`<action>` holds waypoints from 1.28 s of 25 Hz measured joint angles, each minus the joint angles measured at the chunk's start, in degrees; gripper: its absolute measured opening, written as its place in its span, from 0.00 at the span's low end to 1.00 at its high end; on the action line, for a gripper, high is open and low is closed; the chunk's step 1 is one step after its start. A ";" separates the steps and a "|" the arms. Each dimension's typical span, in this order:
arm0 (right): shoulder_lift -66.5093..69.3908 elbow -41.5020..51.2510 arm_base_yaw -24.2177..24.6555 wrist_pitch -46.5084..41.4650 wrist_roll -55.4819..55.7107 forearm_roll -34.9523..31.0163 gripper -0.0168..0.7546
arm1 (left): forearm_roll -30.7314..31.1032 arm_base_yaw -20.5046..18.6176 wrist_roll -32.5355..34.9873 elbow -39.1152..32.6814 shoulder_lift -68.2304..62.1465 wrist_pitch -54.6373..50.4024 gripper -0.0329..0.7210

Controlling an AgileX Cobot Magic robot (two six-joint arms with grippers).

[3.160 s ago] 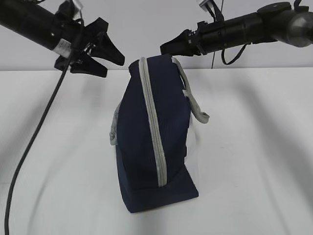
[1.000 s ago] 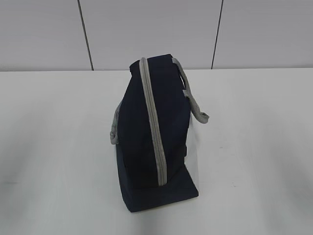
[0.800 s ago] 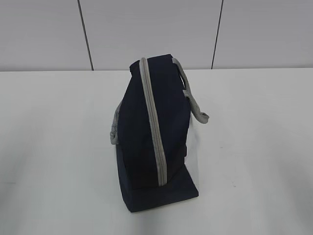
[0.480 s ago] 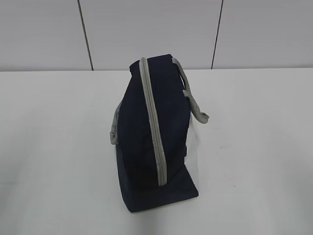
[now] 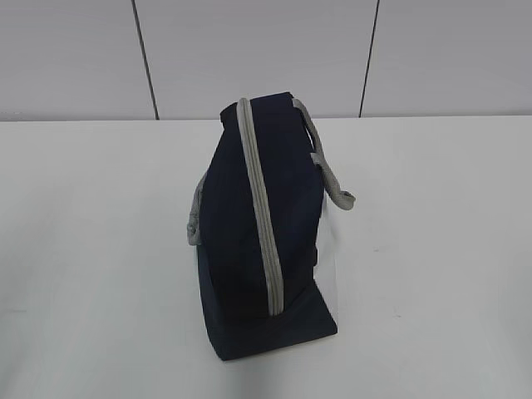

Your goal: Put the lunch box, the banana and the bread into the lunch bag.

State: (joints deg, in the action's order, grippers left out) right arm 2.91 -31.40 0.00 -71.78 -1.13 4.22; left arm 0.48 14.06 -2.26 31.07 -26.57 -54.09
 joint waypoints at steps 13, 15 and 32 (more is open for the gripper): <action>-0.12 2.48 0.00 6.25 1.13 1.89 0.77 | -0.48 0.17 -0.19 -1.95 0.00 4.27 0.59; -0.12 2.48 0.00 6.25 1.13 2.00 0.77 | -0.48 0.17 -0.19 -1.95 0.00 4.27 0.59; -0.12 2.48 0.00 6.25 1.13 2.07 0.77 | 5.90 0.17 -7.26 -0.24 0.00 -8.86 0.55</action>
State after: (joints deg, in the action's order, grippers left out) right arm 2.79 -28.92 0.00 -65.53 0.00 6.30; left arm 6.38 14.23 -9.52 30.83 -26.57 -62.95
